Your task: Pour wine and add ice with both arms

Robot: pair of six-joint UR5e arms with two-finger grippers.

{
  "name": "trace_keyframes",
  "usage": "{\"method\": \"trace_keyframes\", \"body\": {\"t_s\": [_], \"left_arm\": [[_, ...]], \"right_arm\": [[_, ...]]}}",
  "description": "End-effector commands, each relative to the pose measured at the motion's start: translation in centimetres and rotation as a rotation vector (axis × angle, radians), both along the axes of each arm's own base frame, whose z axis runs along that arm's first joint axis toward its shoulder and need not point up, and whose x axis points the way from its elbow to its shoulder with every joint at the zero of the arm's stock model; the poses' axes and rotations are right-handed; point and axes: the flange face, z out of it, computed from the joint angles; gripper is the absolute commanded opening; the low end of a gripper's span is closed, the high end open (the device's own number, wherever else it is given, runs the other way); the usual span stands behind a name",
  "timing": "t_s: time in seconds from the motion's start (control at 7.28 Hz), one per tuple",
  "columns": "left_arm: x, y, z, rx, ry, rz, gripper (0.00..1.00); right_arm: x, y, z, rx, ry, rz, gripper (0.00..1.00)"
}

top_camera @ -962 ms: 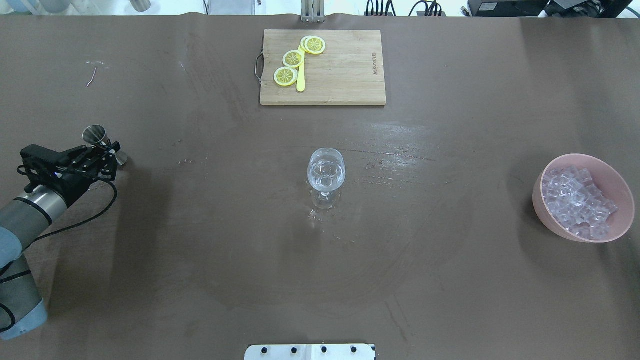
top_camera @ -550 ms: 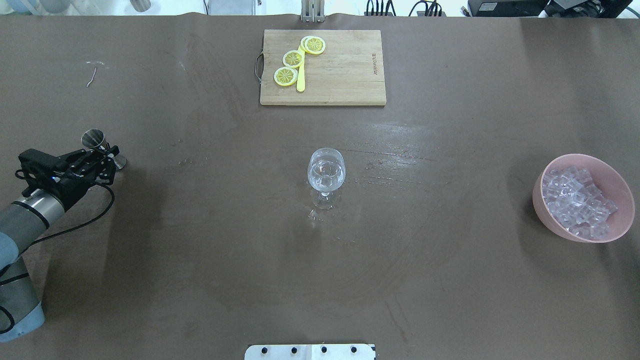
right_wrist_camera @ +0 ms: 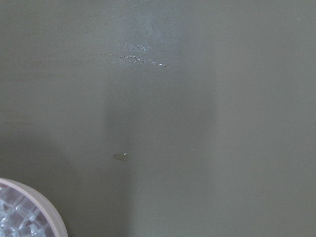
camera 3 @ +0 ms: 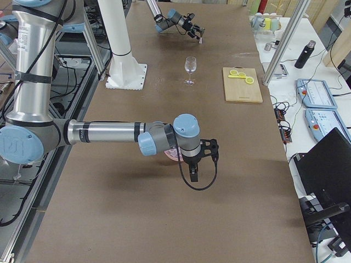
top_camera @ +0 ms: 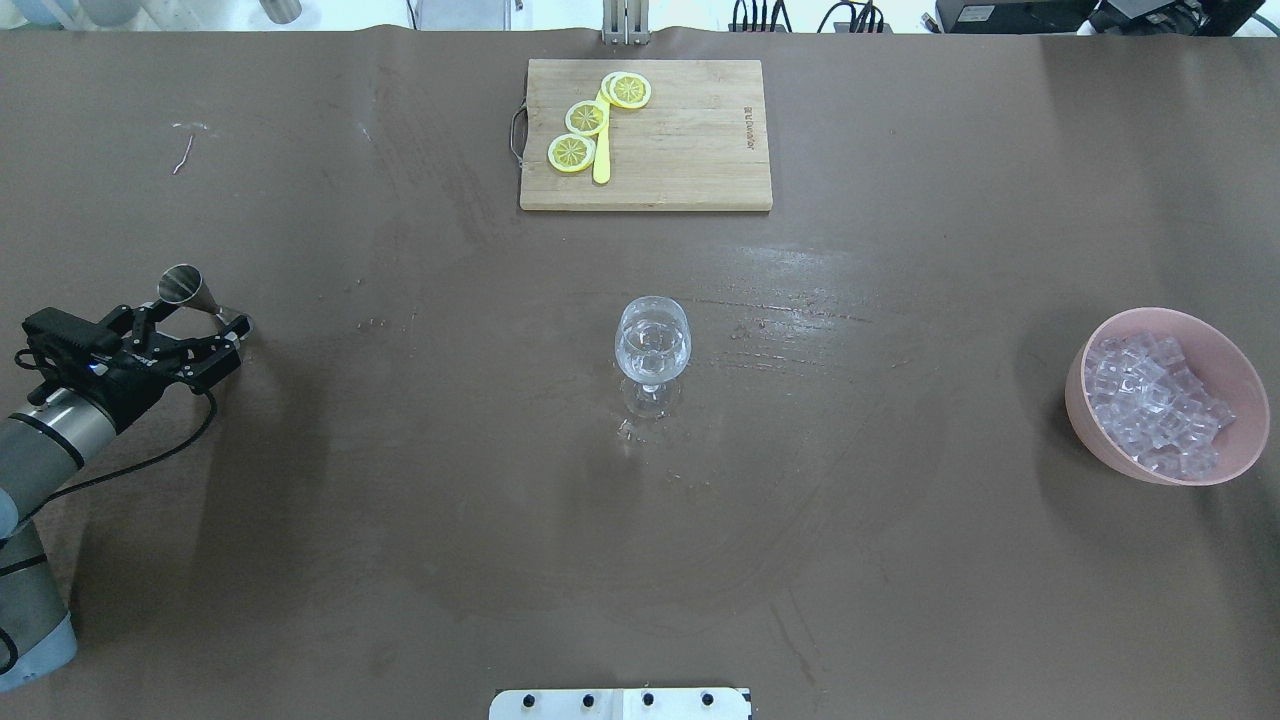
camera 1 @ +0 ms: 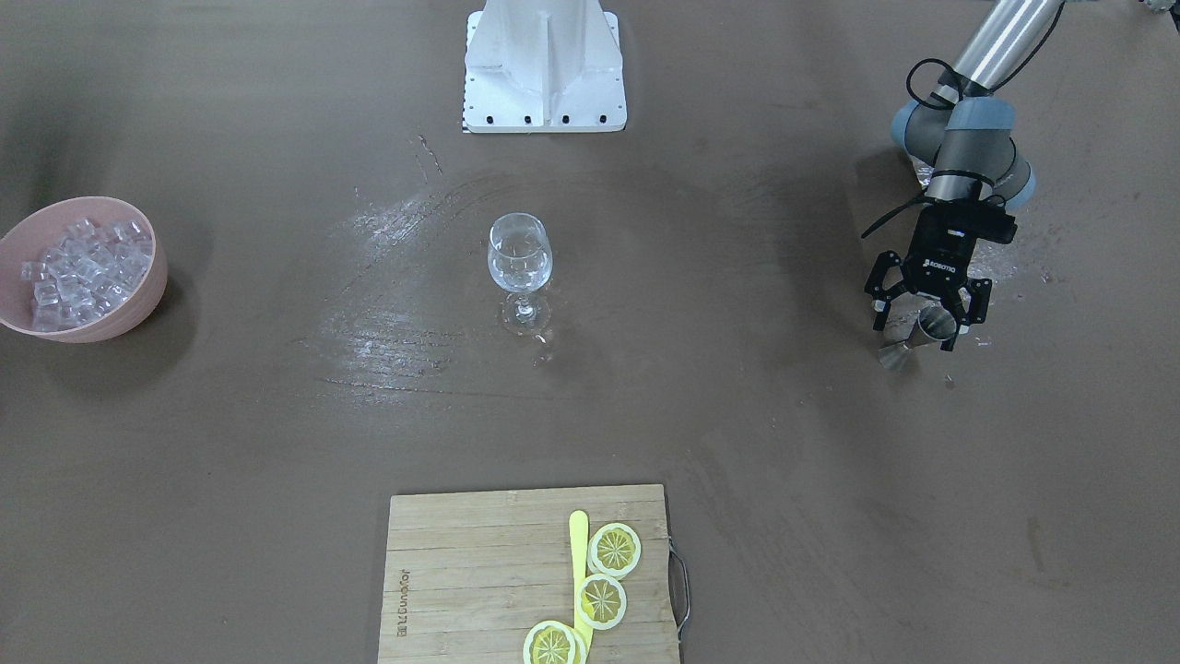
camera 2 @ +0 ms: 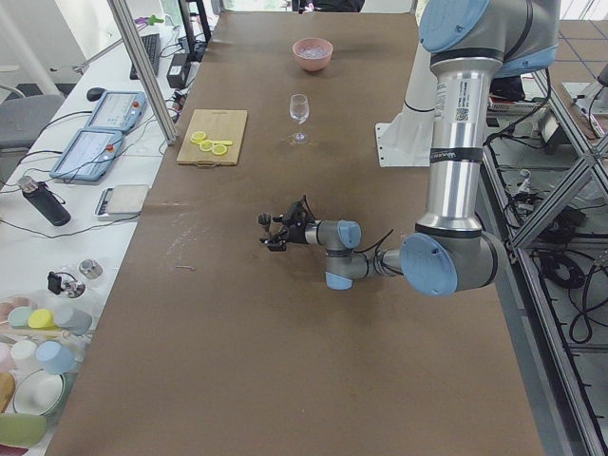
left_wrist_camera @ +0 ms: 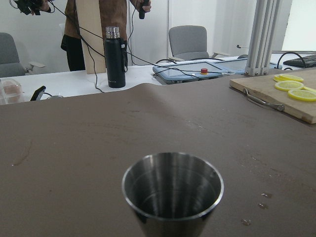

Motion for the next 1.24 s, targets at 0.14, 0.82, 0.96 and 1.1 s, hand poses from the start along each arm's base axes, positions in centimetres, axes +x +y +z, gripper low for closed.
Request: {"method": "trace_keyframes", "body": {"t_s": [0.14, 0.82, 0.96, 1.1], "left_arm": [[-0.4, 0.6, 0.3, 0.004, 0.009, 0.007, 0.98], [-8.0, 7.9, 6.0, 0.056, 0.009, 0.099, 0.98], [-8.8, 8.6, 6.3, 0.073, 0.012, 0.110, 0.98], [-8.1, 8.7, 5.7, 0.079, 0.025, 0.145, 0.98]], "right_arm": [[0.0, 0.0, 0.0, 0.000, -0.001, -0.001, 1.00], [0.0, 0.0, -0.1, 0.001, -0.002, 0.001, 1.00], [0.0, 0.0, -0.2, 0.004, -0.002, 0.001, 1.00], [-0.1, 0.0, -0.2, 0.002, -0.002, -0.001, 1.00]]}}
